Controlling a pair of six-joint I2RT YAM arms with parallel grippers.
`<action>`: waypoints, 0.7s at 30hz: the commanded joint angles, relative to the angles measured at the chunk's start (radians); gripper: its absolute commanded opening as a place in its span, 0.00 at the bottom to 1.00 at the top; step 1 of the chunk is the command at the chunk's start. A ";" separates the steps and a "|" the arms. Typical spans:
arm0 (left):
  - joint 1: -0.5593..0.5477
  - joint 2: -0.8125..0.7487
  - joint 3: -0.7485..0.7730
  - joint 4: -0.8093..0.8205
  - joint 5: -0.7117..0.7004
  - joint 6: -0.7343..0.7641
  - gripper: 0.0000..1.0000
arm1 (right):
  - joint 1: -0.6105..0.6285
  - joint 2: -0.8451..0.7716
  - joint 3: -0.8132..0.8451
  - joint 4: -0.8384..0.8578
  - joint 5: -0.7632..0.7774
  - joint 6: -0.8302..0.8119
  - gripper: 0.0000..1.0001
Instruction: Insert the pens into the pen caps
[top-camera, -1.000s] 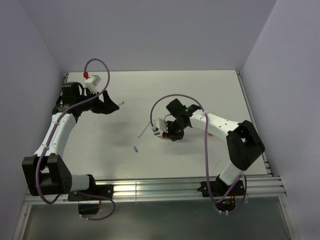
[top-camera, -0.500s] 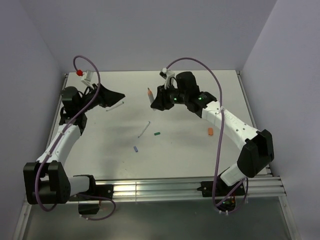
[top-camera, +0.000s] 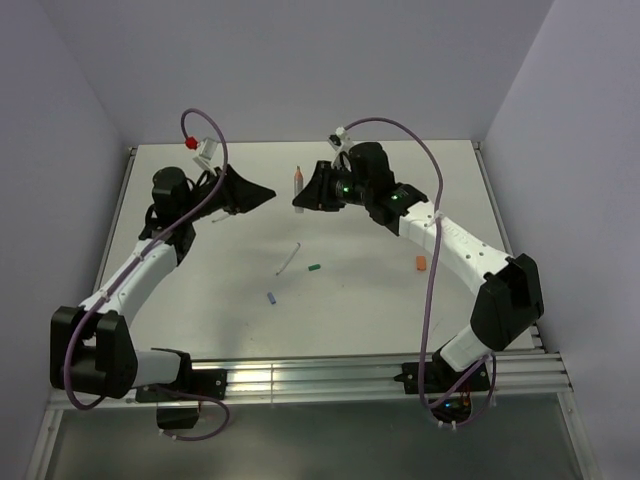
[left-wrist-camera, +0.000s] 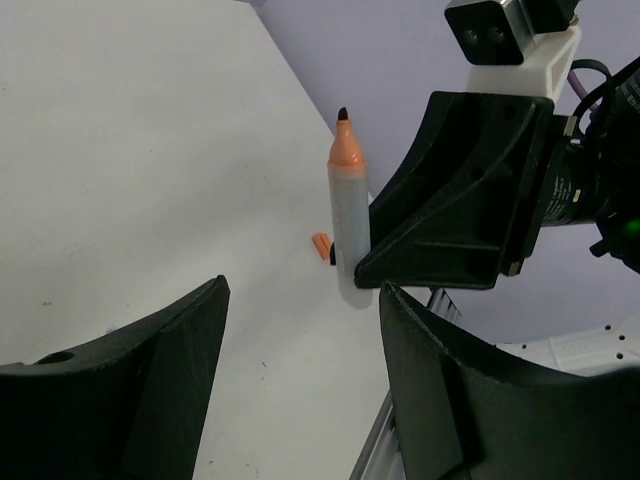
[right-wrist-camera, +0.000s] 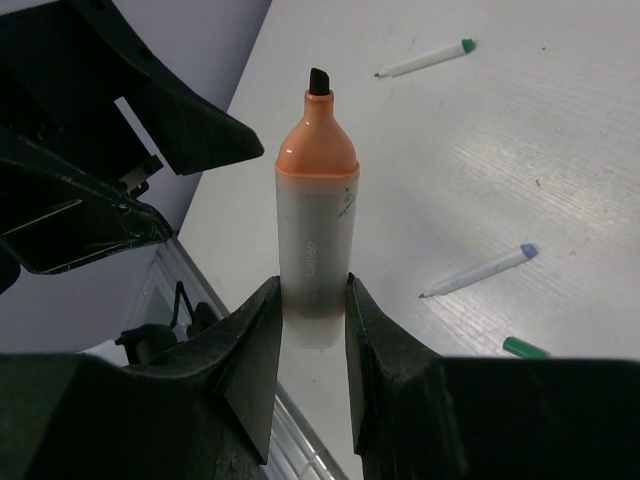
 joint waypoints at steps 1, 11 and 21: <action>-0.025 0.008 0.067 0.009 -0.030 -0.002 0.67 | 0.037 -0.013 -0.003 0.031 0.067 -0.016 0.00; -0.144 0.080 0.135 -0.062 -0.086 0.040 0.65 | 0.078 -0.001 0.024 -0.003 0.124 -0.021 0.00; -0.197 0.118 0.133 -0.107 -0.152 0.059 0.53 | 0.095 0.010 0.041 -0.015 0.118 0.006 0.00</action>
